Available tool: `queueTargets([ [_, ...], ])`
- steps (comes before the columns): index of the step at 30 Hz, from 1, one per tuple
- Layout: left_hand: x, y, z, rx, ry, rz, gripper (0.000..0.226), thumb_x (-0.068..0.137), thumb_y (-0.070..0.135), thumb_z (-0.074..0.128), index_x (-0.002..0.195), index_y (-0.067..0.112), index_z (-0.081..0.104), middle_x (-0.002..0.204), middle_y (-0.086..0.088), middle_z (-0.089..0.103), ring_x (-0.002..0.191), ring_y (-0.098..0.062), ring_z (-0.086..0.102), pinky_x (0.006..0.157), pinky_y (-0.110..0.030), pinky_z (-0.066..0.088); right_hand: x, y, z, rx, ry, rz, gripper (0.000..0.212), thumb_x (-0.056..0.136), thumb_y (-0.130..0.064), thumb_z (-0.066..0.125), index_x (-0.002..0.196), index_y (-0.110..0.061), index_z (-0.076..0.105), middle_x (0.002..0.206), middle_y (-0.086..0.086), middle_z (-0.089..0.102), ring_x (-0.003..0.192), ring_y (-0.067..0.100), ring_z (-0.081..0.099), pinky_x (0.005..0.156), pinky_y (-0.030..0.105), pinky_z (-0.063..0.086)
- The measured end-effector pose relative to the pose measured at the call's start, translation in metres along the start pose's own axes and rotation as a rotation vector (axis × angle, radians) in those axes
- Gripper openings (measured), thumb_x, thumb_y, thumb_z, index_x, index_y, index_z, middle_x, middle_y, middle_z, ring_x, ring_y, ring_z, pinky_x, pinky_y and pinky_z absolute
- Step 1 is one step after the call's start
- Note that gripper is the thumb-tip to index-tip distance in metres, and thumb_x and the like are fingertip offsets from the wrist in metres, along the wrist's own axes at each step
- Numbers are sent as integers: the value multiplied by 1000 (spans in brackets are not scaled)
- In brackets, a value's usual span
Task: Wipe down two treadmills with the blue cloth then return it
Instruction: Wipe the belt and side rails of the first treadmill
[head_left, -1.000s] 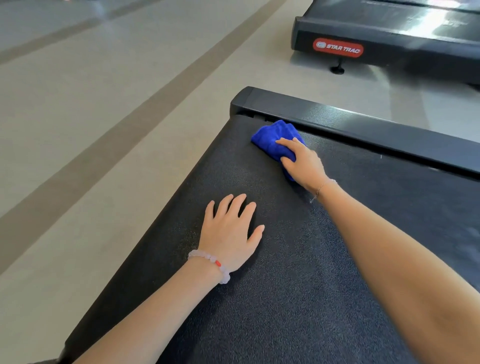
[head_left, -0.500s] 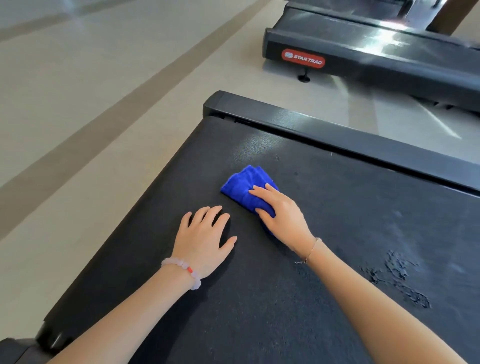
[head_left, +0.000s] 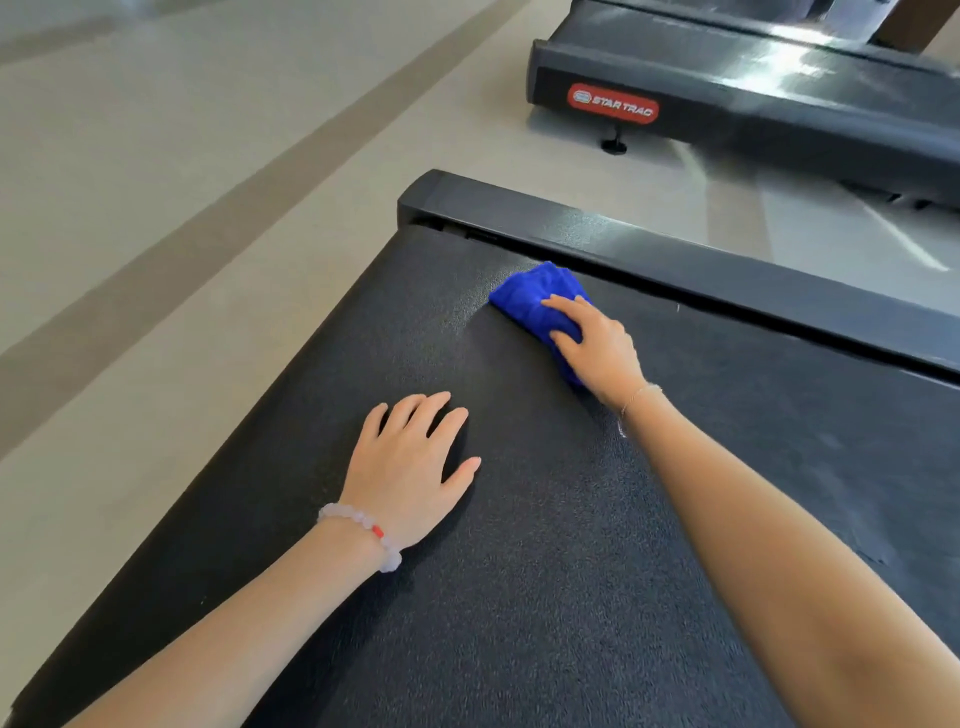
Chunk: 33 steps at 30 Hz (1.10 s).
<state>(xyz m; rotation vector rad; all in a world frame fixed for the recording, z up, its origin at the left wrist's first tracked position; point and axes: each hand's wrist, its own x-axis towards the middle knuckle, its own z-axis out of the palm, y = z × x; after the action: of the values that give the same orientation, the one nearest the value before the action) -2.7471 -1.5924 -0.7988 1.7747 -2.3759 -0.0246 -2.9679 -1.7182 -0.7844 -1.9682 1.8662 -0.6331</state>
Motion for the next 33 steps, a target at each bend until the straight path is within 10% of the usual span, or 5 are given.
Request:
queueTargets([
  [28, -28, 14, -11, -17, -148, -9, 53, 94, 52, 36, 138, 24, 44, 148, 1, 37, 135, -22, 34, 109, -44, 29, -40, -4, -7, 37, -60, -30, 43, 89, -12, 52, 130, -25, 53, 131, 5, 55, 124, 29, 46, 91, 25, 32],
  [33, -84, 10, -28, 23, -134, -41, 48, 85, 50, 48, 118, 18, 64, 125, -3, 60, 113, -24, 58, 89, -44, 50, -102, -19, -2, 64, -103, -56, 43, 91, -13, 51, 130, -30, 51, 141, -12, 47, 137, 17, 33, 104, 28, 30],
])
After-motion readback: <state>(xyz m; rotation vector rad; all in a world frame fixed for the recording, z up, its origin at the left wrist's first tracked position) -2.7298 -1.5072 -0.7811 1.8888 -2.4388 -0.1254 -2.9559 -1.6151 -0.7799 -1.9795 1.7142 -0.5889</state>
